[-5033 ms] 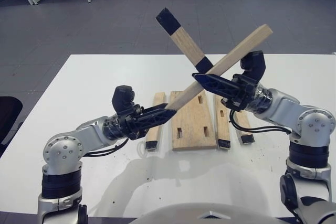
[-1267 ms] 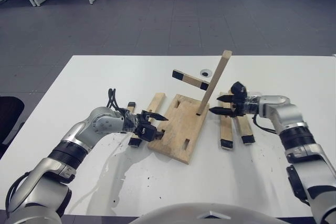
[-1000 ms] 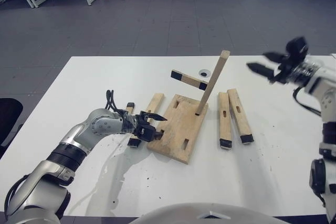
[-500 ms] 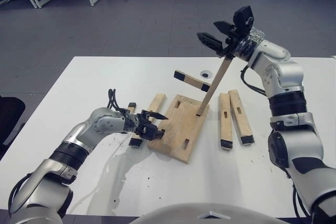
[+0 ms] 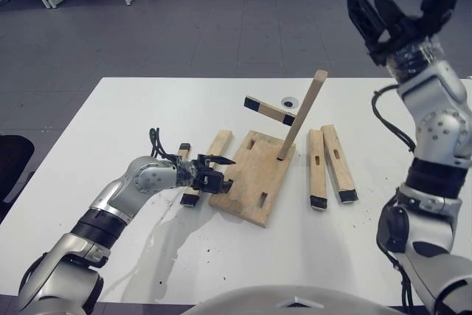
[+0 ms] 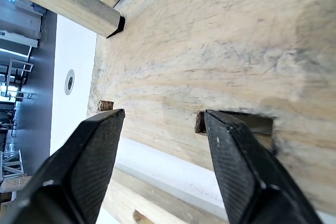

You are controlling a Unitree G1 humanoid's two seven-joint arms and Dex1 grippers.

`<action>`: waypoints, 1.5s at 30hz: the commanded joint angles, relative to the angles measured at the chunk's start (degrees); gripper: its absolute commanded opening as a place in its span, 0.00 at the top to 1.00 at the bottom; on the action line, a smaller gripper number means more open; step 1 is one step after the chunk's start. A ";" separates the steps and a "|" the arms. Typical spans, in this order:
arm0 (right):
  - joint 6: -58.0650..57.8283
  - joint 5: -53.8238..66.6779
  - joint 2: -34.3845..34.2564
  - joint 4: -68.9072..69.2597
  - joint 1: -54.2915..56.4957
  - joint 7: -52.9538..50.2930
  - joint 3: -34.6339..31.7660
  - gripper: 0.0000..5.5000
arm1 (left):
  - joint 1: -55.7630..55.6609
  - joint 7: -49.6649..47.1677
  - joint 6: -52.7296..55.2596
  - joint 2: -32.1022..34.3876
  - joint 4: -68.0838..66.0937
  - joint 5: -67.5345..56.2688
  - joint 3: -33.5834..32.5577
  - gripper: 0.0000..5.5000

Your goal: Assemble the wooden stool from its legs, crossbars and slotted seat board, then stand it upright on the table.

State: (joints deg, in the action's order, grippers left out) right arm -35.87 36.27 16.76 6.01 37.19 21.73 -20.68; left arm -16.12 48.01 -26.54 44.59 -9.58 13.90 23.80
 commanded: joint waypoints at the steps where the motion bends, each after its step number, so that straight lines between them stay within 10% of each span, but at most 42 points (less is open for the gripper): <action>1: -2.85 -1.82 0.83 7.73 -13.90 -4.33 -0.84 0.23 | 4.71 -1.39 9.80 -1.37 6.06 -1.65 -3.46 0.49; 10: 0.85 -14.69 -2.60 15.93 -42.65 -11.44 8.84 0.23 | 10.84 -6.23 25.53 -2.59 20.03 -7.09 -14.15 0.49; 21: -1.48 -20.69 -2.92 17.20 -50.94 -13.58 15.76 0.23 | 15.89 -8.57 22.99 -1.89 13.93 0.29 -11.70 0.49; 25: -2.97 -22.21 -3.14 15.93 -50.18 -14.70 16.22 0.23 | 16.15 -8.05 22.56 -2.65 13.62 0.38 -10.73 0.49; 36: 1.14 -20.23 -3.09 11.40 -39.37 -13.60 10.77 0.63 | 16.21 -1.24 23.02 -4.67 18.04 -0.88 -4.50 0.49; 45: 0.81 4.61 -3.01 10.58 -10.33 -8.39 -1.84 0.64 | 9.99 -3.99 24.72 -16.97 14.59 1.23 3.30 0.49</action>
State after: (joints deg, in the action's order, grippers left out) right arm -33.14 36.92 13.90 17.53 23.96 12.44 -21.44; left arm -4.02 44.73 -2.53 29.94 6.45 14.40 25.49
